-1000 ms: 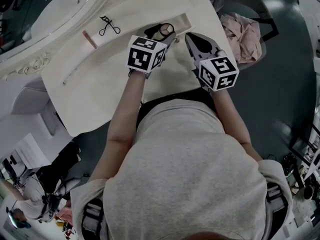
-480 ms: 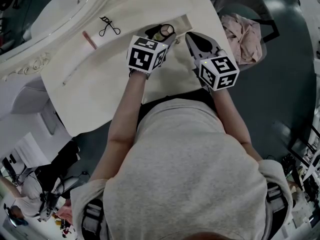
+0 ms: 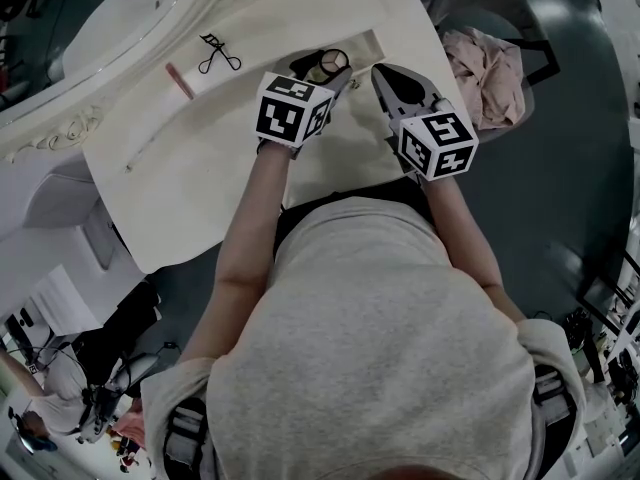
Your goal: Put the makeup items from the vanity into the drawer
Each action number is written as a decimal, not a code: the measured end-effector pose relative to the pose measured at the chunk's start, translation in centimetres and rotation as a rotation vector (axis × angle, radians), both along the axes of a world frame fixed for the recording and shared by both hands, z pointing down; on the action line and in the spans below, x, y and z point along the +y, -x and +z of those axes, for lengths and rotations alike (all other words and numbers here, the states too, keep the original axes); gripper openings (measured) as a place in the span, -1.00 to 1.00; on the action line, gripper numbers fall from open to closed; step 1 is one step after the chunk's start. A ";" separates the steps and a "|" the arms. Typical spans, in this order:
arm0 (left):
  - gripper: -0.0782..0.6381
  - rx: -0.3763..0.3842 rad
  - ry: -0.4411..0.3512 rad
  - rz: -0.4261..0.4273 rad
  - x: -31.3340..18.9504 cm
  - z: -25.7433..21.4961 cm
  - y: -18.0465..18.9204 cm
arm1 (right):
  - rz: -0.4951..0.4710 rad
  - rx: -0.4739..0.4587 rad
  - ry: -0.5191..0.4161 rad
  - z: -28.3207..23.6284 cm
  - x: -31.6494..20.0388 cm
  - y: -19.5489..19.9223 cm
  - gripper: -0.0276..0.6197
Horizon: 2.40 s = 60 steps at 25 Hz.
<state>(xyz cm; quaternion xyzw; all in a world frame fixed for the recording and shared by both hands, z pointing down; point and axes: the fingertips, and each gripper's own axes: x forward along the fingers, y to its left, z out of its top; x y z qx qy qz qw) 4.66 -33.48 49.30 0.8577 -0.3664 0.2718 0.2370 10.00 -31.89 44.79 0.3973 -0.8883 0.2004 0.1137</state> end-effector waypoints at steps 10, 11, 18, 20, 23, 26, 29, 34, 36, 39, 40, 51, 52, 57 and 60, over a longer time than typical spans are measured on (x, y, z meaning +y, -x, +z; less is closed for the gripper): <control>-0.17 -0.012 -0.014 0.004 0.0 -0.1 0.0 | 0.004 -0.003 -0.005 -0.3 0.0 -0.1 -0.89; -0.17 -0.013 -0.015 0.005 0.0 -0.1 -0.1 | 0.005 -0.004 -0.006 -0.3 0.0 -0.1 -0.89; -0.17 -0.017 -0.030 -0.008 -0.1 -0.3 0.1 | 0.005 -0.004 -0.013 -0.6 0.2 0.0 -0.89; -0.17 -0.012 -0.039 -0.016 -0.2 -0.6 0.1 | 0.008 -0.003 -0.015 -0.7 0.3 -0.1 -0.89; -0.17 -0.006 -0.051 -0.020 -0.1 -1.0 0.2 | 0.010 0.000 -0.020 -0.9 0.6 -0.1 -0.89; -0.17 0.005 -0.069 -0.029 -0.1 -1.4 0.3 | 0.011 0.003 -0.021 -0.9 0.9 -0.1 -0.89; -0.17 0.013 -0.108 -0.048 -0.2 -2.3 0.7 | 0.011 0.008 -0.030 -1.1 1.1 0.1 -0.89; -0.17 0.037 -0.144 -0.068 0.3 -3.8 1.6 | 0.009 0.007 -0.048 -1.9 1.6 0.8 -0.89; -0.17 0.053 -0.151 -0.070 0.8 -4.6 2.0 | -0.001 -0.007 -0.050 -2.4 1.8 1.3 -0.89; -0.17 0.077 -0.173 -0.070 1.5 -5.8 2.4 | -0.006 -0.024 -0.066 -3.5 2.2 2.0 -0.89; -0.17 0.080 -0.182 -0.069 1.8 -6.1 2.6 | -0.006 -0.027 -0.072 -3.8 2.4 2.2 -0.89; -0.28 0.176 -0.333 -0.109 4.6 -11.2 6.5 | -0.026 -0.005 -0.183 -8.1 4.5 5.7 -0.89; -0.34 0.182 -0.346 -0.114 4.9 -11.5 7.0 | -0.029 -0.003 -0.192 -8.3 4.8 6.1 -0.89; -0.44 0.212 -0.394 -0.146 6.6 -12.7 9.0 | -0.061 0.029 -0.234 -9.7 6.1 7.8 -0.89; -0.64 0.224 -0.434 -0.191 7.6 -13.3 10.2 | -0.070 0.030 -0.257 -10.8 6.7 8.5 -0.89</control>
